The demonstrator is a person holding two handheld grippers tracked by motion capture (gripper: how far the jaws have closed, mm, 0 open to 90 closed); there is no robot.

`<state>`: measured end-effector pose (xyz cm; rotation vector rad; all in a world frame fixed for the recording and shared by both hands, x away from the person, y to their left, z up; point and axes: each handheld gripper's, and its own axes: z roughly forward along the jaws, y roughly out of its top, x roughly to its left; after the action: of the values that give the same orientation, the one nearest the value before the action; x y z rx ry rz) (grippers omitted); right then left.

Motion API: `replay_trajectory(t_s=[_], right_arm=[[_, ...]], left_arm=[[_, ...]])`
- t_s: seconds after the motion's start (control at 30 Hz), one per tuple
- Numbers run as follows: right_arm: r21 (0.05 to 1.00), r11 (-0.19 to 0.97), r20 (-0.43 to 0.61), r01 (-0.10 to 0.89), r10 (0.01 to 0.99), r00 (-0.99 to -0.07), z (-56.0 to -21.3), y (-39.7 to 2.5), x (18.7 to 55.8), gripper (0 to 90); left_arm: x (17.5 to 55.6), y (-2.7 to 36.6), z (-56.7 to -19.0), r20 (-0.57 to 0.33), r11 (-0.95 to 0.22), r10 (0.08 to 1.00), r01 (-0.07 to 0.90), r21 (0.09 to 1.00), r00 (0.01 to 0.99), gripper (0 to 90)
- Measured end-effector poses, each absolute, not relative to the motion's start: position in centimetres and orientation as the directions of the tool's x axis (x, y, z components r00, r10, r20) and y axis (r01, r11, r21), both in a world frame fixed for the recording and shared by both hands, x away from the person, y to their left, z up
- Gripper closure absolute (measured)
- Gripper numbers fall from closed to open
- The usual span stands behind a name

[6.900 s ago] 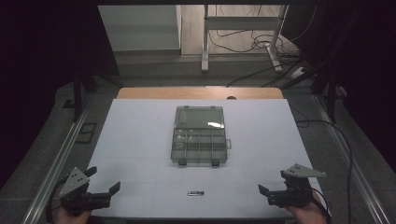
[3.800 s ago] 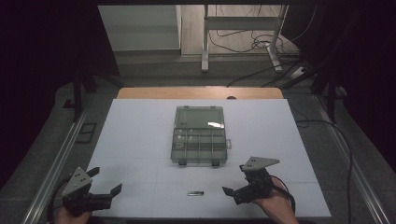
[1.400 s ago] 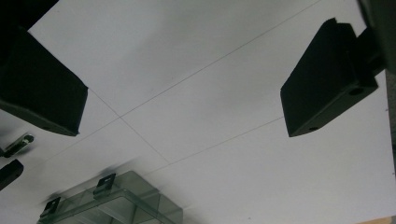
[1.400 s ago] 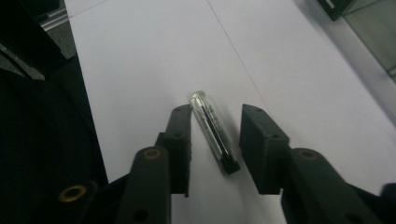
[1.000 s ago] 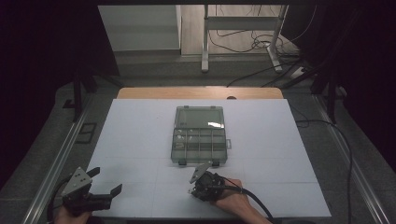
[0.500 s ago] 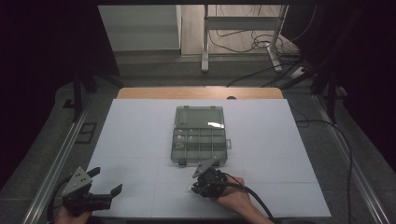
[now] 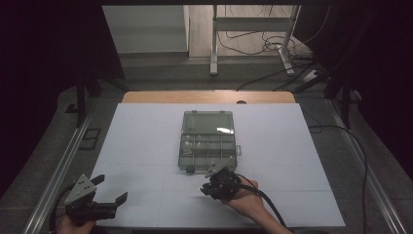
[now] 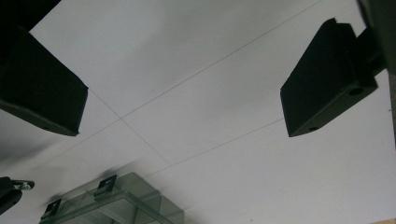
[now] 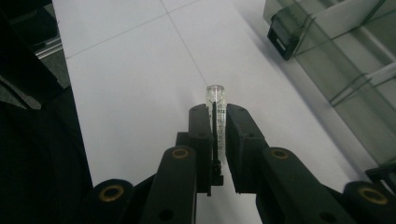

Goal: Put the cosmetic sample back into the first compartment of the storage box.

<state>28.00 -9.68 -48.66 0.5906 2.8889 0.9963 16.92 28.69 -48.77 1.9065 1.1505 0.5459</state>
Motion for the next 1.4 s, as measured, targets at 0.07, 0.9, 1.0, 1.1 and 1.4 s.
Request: replay_trajectory(t_s=[0.07,0.9,1.0,1.1,1.4], right_arm=[[0.602,0.720,0.094,0.345,0.364,-0.926,-48.6,-9.7,28.1,80.9],[0.638,0.665,0.114,0.388,0.417,-0.902,-47.5,-9.3,30.8,80.7],[0.640,0.659,0.113,0.394,0.427,-0.897,-47.4,-9.2,31.2,80.6],[0.649,0.650,0.109,0.396,0.435,-0.894,-47.3,-9.2,31.7,80.7],[0.662,0.632,0.097,0.403,0.460,-0.882,-46.9,-9.0,33.0,80.6]], left_arm=[[16.9,28.7,-48.8,-0.048,-0.242,0.872,0.515,0.822,0.488,1.3],[17.0,28.7,-48.8,-0.051,-0.239,0.874,0.520,0.820,0.483,1.2],[17.0,28.8,-48.8,-0.056,-0.235,0.874,0.522,0.820,0.482,1.2],[17.0,28.9,-48.8,-0.066,-0.226,0.875,0.524,0.821,0.480,1.2],[17.1,28.9,-48.8,-0.070,-0.229,0.871,0.528,0.818,0.487,1.3]])
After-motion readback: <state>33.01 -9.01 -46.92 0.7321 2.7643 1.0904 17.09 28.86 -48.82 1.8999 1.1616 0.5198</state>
